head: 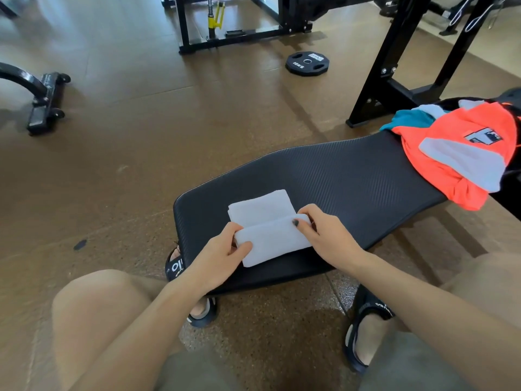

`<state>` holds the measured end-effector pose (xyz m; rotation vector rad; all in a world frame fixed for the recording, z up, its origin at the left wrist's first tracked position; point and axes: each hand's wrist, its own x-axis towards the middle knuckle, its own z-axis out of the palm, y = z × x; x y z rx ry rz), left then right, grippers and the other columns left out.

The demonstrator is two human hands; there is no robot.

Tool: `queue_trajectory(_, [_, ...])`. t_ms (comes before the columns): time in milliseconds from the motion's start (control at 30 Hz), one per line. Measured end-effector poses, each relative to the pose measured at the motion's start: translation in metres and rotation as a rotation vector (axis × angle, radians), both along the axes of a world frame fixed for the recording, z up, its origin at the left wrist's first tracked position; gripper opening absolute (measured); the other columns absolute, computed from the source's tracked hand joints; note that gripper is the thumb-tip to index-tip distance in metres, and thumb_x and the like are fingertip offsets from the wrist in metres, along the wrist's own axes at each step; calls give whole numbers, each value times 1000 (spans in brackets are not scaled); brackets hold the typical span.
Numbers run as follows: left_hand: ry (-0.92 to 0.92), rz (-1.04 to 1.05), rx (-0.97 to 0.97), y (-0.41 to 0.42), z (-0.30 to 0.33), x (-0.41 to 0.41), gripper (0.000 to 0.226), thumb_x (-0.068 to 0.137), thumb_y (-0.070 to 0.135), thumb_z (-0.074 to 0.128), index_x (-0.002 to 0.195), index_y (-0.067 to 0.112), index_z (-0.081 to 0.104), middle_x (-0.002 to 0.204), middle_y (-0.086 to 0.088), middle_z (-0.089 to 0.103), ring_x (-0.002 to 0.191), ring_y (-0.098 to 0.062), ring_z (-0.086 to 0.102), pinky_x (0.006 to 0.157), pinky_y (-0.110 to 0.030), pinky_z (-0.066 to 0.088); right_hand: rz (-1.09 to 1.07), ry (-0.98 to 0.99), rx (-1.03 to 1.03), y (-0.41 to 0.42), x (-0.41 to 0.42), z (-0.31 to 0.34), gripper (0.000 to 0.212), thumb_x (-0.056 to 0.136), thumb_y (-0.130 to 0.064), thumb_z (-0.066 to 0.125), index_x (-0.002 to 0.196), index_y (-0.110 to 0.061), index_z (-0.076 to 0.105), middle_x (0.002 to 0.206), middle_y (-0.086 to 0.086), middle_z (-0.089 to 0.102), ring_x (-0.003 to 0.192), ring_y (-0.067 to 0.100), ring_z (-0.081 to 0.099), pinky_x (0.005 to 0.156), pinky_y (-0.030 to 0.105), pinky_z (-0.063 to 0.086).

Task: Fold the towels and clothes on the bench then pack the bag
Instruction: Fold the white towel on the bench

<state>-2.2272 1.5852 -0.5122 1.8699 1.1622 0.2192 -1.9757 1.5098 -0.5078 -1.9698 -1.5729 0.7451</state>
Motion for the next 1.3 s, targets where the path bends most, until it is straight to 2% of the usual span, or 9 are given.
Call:
queue_trajectory(267, [-86,200,19,-7,-8,6,30,99,29,60,116,34,36,98,-1,59,87,-18,63,71,-30,52,-107,-28,-31,13,-9,-18,23,103,-43,49,101,-20,50,80,1,64,71,18,62,63,37,50])
queue_trajectory(533, [120,53,311,-11,-10,11,15,103,33,51,109,39,39,97,7,40,70,-16,54,64,-33,53,-47,-188,-23,11,-13,-19,24,106,-40,43,100,-17,41,81,-1,54,68,21,56,63,42,48])
queue_trajectory(667, [305,-16,626,-8,-5,12,25,94,33,66,114,31,52,113,3,43,81,-15,53,67,-27,49,-26,-535,158,15,-14,-22,22,100,-33,55,105,-13,49,93,5,47,59,23,45,56,35,41])
queue_trajectory(800, [340,-302,946,-15,-6,21,34,73,8,78,101,20,63,118,-6,57,94,-27,55,77,-37,51,178,-820,365,15,-13,-16,18,103,-27,53,93,-13,58,93,4,53,81,23,52,77,38,46])
queue_trajectory(867, [305,-332,945,-17,-3,23,18,84,21,68,100,18,61,117,-4,58,95,-26,57,80,-36,51,301,-807,384,10,-10,-10,31,105,-34,41,96,-12,61,101,3,58,95,24,55,93,40,45])
queue_trajectory(967, [365,-320,866,-20,0,23,43,83,53,60,109,19,59,121,-4,57,103,-24,56,86,-38,51,476,-754,291,1,-7,-2,42,95,-49,43,105,-12,60,112,2,56,106,23,51,105,39,39])
queue_trajectory(1033, [473,-351,869,-18,-3,27,52,78,49,66,117,17,57,124,-6,58,104,-26,56,88,-39,51,526,-762,220,-1,-2,-2,48,89,-49,47,117,-12,58,121,2,55,115,23,51,109,38,38])
queue_trajectory(1167, [539,-395,906,-11,2,37,39,69,21,74,105,14,59,97,-5,62,79,-25,58,66,-35,48,497,-688,145,4,4,3,38,86,-38,45,113,-15,60,110,0,62,101,21,59,101,37,44])
queue_trajectory(1300, [480,-357,750,-10,21,32,13,87,32,54,94,20,54,79,7,53,71,-20,56,57,-32,36,386,-407,27,-5,2,23,27,86,-40,52,105,-22,58,82,-7,60,73,14,56,77,34,48])
